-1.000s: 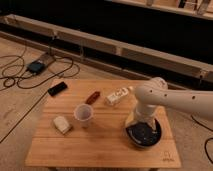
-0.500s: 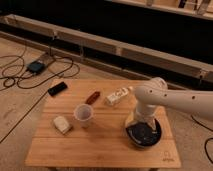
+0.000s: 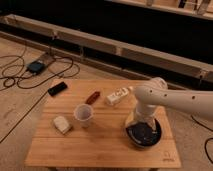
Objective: Place the ceramic cup in the ceramic bowl
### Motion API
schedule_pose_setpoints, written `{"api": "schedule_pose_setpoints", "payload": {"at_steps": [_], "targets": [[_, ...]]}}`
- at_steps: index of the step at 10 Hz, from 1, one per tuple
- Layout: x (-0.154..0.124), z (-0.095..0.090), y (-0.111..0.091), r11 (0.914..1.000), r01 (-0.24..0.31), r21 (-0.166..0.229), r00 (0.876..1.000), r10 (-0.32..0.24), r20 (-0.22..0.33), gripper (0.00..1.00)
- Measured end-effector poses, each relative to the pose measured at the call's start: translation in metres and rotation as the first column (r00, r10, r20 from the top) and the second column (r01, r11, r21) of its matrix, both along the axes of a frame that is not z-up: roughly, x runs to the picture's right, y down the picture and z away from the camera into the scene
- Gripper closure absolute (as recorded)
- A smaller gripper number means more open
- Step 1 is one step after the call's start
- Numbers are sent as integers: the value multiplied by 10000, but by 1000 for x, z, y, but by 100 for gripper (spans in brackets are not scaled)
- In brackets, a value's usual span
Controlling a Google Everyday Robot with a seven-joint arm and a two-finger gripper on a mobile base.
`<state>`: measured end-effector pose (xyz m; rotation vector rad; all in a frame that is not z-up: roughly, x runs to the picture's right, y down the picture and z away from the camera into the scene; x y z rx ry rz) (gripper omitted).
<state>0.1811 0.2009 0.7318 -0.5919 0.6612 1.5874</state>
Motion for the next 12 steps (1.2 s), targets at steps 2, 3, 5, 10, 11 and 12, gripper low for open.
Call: {"api": "schedule_pose_setpoints", "payload": {"at_steps": [2,3,5,10,11,12], "targets": [[0,0,0,10000,0,1,10000,0,0,20],[0,0,0,10000,0,1,10000,0,0,20],[0,0,0,10000,0,2,10000,0,0,20],[0,0,0,10000,-2,4,10000,2,2,20],[0,0,-1,10000,3,5,10000,-3,0,20],[-4,-2,-5,10000,66,4,10000,-66,-9,20]]}}
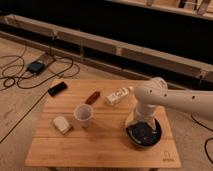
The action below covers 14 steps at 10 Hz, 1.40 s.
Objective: Place the ceramic cup in the ceramic bowl
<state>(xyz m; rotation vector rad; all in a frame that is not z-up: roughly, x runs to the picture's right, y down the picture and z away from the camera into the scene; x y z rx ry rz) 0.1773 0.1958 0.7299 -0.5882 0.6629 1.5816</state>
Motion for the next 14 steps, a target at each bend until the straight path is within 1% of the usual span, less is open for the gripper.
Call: {"api": "schedule_pose_setpoints", "payload": {"at_steps": [2,3,4,5,7,8,10,12,13,14], "targets": [[-32,-7,-21,9991,412,129,9990,-415,190,20],[-43,-10,-28,9983,548,181,9981,-553,257,20],[-62,-12,-39,9969,739,270,9963,-750,415,20],[-85,-12,-48,9951,923,349,9934,-944,653,20],[-114,-9,-58,9936,1056,412,9893,-1092,970,20],[-134,-5,-64,9922,1159,460,9855,-1207,1193,20],[-166,5,-70,9890,1378,544,9774,-1446,1539,20],[-197,24,-75,9831,1680,724,9661,-1788,1864,20],[-203,30,-76,9816,1724,825,9635,-1854,1931,20],[-211,41,-77,9788,1803,974,9598,-1967,2001,20]]}}
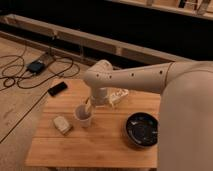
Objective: Place the ceramic cup in the ceramic bowl
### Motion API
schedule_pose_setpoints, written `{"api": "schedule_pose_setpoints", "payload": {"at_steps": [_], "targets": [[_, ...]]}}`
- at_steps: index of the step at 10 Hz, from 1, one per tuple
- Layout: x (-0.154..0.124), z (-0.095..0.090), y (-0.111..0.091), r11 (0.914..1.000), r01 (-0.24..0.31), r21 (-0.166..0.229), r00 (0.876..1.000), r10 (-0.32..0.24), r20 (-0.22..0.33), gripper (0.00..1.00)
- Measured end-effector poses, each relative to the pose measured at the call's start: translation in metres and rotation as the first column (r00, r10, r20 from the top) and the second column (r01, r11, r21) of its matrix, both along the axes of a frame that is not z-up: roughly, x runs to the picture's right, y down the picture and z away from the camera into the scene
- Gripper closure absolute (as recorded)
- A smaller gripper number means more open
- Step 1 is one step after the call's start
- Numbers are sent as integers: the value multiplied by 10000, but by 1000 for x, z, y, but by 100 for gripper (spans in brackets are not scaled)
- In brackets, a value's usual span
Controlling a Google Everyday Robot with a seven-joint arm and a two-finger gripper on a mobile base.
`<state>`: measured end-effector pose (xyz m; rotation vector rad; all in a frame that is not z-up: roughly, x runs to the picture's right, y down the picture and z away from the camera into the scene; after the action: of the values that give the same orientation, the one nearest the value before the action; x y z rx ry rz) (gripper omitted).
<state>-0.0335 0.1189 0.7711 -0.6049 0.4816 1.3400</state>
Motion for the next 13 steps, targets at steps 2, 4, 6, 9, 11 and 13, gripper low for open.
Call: {"api": "schedule_pose_setpoints", "payload": {"at_steps": [2,4,6,9,11,13], "targets": [[-6,13,0,9998,66,191,9999,-69,131,20],[-10,21,7,9994,104,328,9994,-115,336,32],[-10,23,12,9993,71,355,9989,-87,462,50],[-6,17,19,9998,-198,58,9969,193,759,80],[1,8,17,9981,-568,-258,9930,592,1027,97],[22,1,6,9928,-1084,-514,9870,1137,1140,100]]}}
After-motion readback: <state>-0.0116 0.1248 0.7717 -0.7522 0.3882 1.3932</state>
